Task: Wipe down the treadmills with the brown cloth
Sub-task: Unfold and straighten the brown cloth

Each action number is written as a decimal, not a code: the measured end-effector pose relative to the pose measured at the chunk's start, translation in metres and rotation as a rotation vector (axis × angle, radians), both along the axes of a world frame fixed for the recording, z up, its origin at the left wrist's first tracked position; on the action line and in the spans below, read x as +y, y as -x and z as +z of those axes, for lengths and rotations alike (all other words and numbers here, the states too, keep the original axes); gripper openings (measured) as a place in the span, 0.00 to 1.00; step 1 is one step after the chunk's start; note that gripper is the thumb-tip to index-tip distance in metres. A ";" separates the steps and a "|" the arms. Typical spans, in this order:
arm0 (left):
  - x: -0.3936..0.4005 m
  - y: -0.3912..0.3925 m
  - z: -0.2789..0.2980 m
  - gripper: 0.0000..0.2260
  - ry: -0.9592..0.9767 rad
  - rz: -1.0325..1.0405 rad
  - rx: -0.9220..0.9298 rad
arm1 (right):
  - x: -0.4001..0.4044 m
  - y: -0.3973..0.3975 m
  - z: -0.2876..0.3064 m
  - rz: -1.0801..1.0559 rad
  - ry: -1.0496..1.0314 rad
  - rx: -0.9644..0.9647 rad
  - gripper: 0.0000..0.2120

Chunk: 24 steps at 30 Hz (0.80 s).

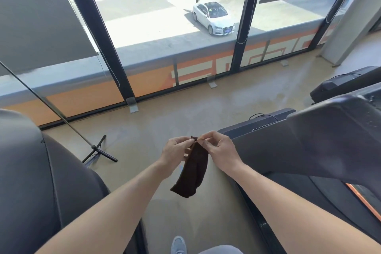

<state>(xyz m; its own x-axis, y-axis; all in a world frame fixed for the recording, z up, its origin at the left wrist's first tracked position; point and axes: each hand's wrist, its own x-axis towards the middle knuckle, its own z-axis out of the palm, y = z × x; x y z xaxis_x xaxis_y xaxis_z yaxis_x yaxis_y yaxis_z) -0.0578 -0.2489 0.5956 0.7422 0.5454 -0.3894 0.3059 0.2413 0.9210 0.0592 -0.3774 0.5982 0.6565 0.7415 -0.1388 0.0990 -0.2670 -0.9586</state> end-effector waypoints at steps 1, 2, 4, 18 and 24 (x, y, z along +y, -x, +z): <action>-0.002 0.000 0.002 0.09 0.025 -0.005 -0.006 | 0.001 0.000 -0.002 -0.012 -0.006 0.006 0.03; -0.004 0.000 0.003 0.09 0.032 -0.008 -0.013 | 0.001 0.000 -0.003 -0.015 -0.013 0.015 0.03; -0.006 0.000 0.002 0.09 0.034 -0.004 -0.017 | 0.002 0.001 -0.005 -0.015 -0.015 0.028 0.04; -0.013 -0.005 -0.004 0.06 -0.165 -0.014 -0.003 | -0.007 -0.009 -0.006 -0.017 -0.004 0.053 0.07; 0.000 -0.012 0.017 0.05 -0.078 0.028 -0.083 | -0.020 -0.017 -0.012 0.324 0.236 0.056 0.13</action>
<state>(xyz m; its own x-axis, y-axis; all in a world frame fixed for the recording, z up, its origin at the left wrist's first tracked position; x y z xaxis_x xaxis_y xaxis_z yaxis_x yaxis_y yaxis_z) -0.0454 -0.2487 0.6123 0.7541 0.5925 -0.2832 0.2221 0.1757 0.9591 0.0758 -0.3977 0.5864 0.3803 0.8523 -0.3592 0.1634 -0.4442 -0.8809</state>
